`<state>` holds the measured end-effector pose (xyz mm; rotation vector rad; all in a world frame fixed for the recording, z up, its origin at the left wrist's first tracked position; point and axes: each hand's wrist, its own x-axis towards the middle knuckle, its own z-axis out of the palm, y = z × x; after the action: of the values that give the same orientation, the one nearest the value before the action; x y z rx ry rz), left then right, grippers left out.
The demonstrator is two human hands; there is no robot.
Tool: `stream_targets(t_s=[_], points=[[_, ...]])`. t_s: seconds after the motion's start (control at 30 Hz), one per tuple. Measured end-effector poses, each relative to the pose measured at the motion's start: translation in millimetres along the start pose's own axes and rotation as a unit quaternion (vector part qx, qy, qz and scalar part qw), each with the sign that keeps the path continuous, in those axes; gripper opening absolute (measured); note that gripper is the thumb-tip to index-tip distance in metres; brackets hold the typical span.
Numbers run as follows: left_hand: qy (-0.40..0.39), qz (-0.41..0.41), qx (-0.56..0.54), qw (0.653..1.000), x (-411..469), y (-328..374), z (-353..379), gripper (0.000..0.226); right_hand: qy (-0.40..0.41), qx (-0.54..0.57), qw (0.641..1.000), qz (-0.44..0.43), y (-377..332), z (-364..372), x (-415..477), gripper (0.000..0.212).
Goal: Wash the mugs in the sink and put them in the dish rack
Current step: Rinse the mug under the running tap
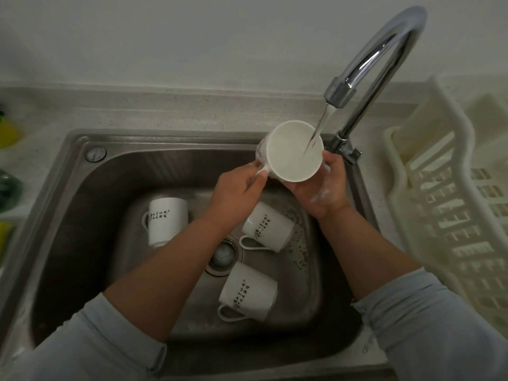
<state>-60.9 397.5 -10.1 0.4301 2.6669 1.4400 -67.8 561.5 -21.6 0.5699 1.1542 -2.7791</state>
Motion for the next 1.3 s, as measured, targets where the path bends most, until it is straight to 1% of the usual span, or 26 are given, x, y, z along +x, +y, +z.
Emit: stream_targets(t_s=[0.03,0.1,0.13,0.2,0.27,0.33,0.4,0.57,0.67,0.73,0.77,0.83,0.9,0.97,1.03,1.1,1.13,1.2,1.27,1.3], points=[[0.004,-0.004,-0.034,0.999,0.1,-2.6,4.0,0.031,0.011,-0.019,1.000,-0.010,-0.9,-1.4,-1.6,0.054],[0.008,-0.015,-0.089,0.996,0.5,-6.7,11.4,0.030,0.024,-0.052,0.998,-0.036,-2.8,-3.5,-4.7,0.066],[0.006,-0.019,-0.104,0.994,1.3,-8.8,14.3,0.031,0.023,-0.068,0.996,-0.051,-4.7,-3.5,-7.1,0.071],[-0.003,-0.023,-0.124,0.992,3.2,-11.5,19.3,0.032,0.024,-0.101,0.991,-0.083,-7.7,-3.9,-11.7,0.075],[-0.013,-0.024,-0.151,0.988,4.8,-10.1,23.6,0.032,0.051,-0.119,0.987,-0.099,-9.7,-6.4,-14.9,0.078],[-0.023,-0.033,-0.192,0.981,5.9,-6.1,27.8,0.032,0.075,-0.139,0.981,-0.109,-11.9,-10.9,-17.5,0.075],[-0.037,-0.048,-0.238,0.969,6.5,-4.5,32.6,0.031,0.079,-0.165,0.975,-0.123,-13.9,-14.1,-22.0,0.069],[-0.081,-0.086,-0.335,0.935,5.0,-7.0,45.4,0.020,0.117,-0.208,0.957,-0.165,-17.0,-16.0,-38.3,0.068],[-0.104,-0.100,-0.356,0.923,0.1,-5.7,51.6,0.030,0.157,-0.241,0.941,-0.177,-14.1,-21.3,-45.7,0.071],[-0.124,-0.111,-0.372,0.913,-5.6,-5.1,54.3,0.037,0.180,-0.272,0.928,-0.179,-9.5,-26.4,-51.7,0.077],[-0.130,-0.119,-0.374,0.911,-8.2,-5.6,55.6,0.040,0.190,-0.287,0.922,-0.179,-7.2,-29.4,-54.0,0.075],[-0.141,-0.134,-0.358,0.913,-13.4,-5.0,53.5,0.040,0.206,-0.309,0.912,-0.172,-3.3,-33.8,-58.9,0.064],[-0.156,-0.148,-0.337,0.917,-18.7,-6.6,49.3,0.040,0.215,-0.333,0.905,-0.153,1.5,-40.2,-60.4,0.064],[-0.176,-0.163,-0.305,0.922,-24.3,-7.5,42.9,0.041,0.212,-0.360,0.899,-0.130,6.9,-43.6,-60.2,0.055],[-0.182,-0.176,-0.277,0.927,-28.6,-8.0,37.4,0.040,0.196,-0.380,0.900,-0.080,11.5,-46.1,-60.4,0.043],[-0.173,-0.205,-0.239,0.933,-31.0,-4.6,29.5,0.041,0.172,-0.388,0.905,-0.016,14.9,-47.6,-60.6,0.039],[-0.168,-0.215,-0.209,0.939,-31.1,-2.0,25.0,0.042,0.157,-0.390,0.907,0.016,17.2,-47.9,-61.0,0.042],[-0.172,-0.207,-0.121,0.955,-30.4,2.9,16.9,0.039,0.130,-0.391,0.908,0.074,24.3,-46.8,-61.4,0.054],[-0.171,-0.183,-0.019,0.968,-29.5,9.9,10.9,0.036,0.101,-0.347,0.924,0.127,32.8,-47.3,-60.2,0.061],[-0.155,-0.173,-0.002,0.973,-29.2,12.0,10.3,0.035,0.085,-0.315,0.933,0.149,36.9,-47.5,-59.1,0.062]])
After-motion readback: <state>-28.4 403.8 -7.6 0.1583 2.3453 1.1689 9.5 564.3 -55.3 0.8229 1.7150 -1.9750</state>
